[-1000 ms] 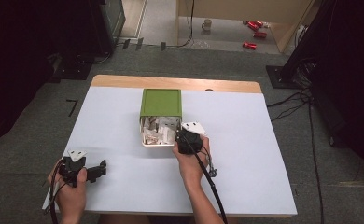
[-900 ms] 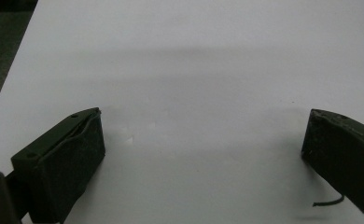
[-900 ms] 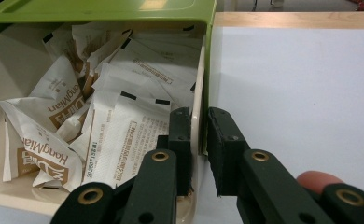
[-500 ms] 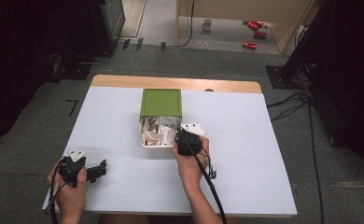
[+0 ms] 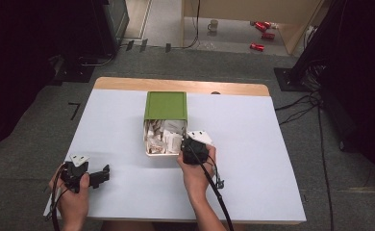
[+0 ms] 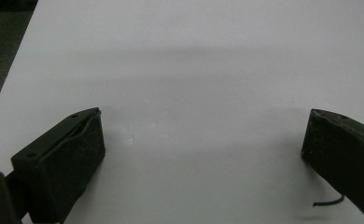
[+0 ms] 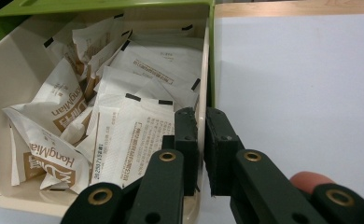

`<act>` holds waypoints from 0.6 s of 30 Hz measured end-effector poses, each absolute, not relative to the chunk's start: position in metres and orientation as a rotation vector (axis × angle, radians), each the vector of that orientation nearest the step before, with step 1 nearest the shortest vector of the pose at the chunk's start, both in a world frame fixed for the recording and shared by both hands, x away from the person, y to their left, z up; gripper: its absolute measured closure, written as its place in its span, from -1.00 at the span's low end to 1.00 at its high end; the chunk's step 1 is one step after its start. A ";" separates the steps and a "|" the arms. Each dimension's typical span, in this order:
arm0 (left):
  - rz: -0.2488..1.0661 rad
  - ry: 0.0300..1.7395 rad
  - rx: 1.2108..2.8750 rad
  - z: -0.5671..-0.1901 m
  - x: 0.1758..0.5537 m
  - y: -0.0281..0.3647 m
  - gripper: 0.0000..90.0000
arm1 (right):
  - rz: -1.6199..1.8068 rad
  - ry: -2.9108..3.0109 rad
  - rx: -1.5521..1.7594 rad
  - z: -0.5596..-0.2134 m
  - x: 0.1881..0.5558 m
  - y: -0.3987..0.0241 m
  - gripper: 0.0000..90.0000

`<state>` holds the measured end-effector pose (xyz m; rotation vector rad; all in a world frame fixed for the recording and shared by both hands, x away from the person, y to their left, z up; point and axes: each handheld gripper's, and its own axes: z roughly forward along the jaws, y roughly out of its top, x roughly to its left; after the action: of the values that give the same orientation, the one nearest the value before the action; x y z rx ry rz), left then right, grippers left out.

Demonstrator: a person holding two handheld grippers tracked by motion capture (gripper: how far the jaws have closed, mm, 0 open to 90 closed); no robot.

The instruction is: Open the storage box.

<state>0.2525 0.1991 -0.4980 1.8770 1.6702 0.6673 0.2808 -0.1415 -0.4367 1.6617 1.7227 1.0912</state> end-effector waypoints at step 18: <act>0.666 1.671 1.879 -0.498 0.253 0.199 -1.00 | 1.085 1.697 1.657 -0.439 0.252 -0.139 0.93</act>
<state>0.2526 0.1992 -0.4979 1.8788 1.6710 0.6662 0.2523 -0.1393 -0.4394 1.6566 1.6974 1.0845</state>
